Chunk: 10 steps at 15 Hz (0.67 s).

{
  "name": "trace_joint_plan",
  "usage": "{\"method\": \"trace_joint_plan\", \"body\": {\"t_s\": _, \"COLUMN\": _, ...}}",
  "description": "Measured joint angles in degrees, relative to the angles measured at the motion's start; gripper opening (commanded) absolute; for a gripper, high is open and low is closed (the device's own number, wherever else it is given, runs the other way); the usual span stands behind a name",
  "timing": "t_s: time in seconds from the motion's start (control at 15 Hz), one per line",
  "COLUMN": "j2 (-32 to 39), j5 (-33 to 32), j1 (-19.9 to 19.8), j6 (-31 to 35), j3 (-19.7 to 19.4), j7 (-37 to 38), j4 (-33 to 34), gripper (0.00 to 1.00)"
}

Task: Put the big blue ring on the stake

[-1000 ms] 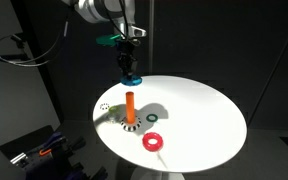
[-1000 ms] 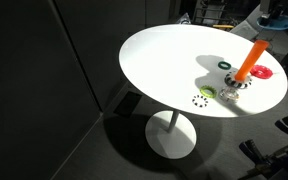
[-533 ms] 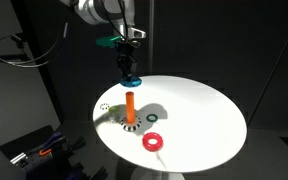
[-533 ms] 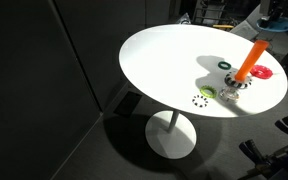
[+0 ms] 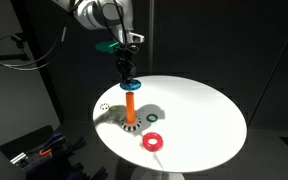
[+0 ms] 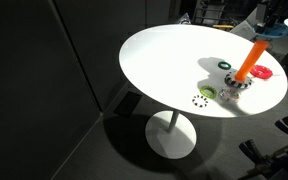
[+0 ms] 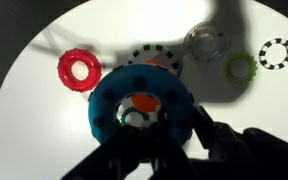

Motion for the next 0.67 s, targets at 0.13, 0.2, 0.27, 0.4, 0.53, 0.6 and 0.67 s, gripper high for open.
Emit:
{"method": "trace_joint_plan", "body": {"t_s": 0.13, "j2": 0.06, "j5": 0.0, "j1": 0.09, "j6": 1.3, "j3": 0.08, "j7": 0.03, "j4": -0.96, "gripper": 0.1}}
{"method": "trace_joint_plan", "body": {"t_s": 0.2, "j2": 0.08, "j5": 0.0, "j1": 0.16, "j6": 1.75, "j3": 0.11, "j7": 0.09, "j4": -1.36, "gripper": 0.1}}
{"method": "trace_joint_plan", "body": {"t_s": 0.27, "j2": 0.11, "j5": 0.0, "j1": 0.2, "j6": 2.03, "j3": 0.18, "j7": 0.2, "j4": -1.66, "gripper": 0.1}}
{"method": "trace_joint_plan", "body": {"t_s": 0.4, "j2": 0.23, "j5": 0.0, "j1": 0.27, "j6": 2.33, "j3": 0.31, "j7": 0.49, "j4": -1.91, "gripper": 0.1}}
{"method": "trace_joint_plan", "body": {"t_s": 0.53, "j2": 0.42, "j5": 0.0, "j1": 0.36, "j6": 2.66, "j3": 0.37, "j7": 0.75, "j4": -1.93, "gripper": 0.1}}
{"method": "trace_joint_plan", "body": {"t_s": 0.6, "j2": 0.54, "j5": 0.0, "j1": 0.38, "j6": 2.87, "j3": 0.4, "j7": 0.8, "j4": -1.93, "gripper": 0.1}}
{"method": "trace_joint_plan", "body": {"t_s": 0.67, "j2": 0.69, "j5": 0.0, "j1": 0.39, "j6": 3.12, "j3": 0.43, "j7": 0.83, "j4": -1.93, "gripper": 0.1}}
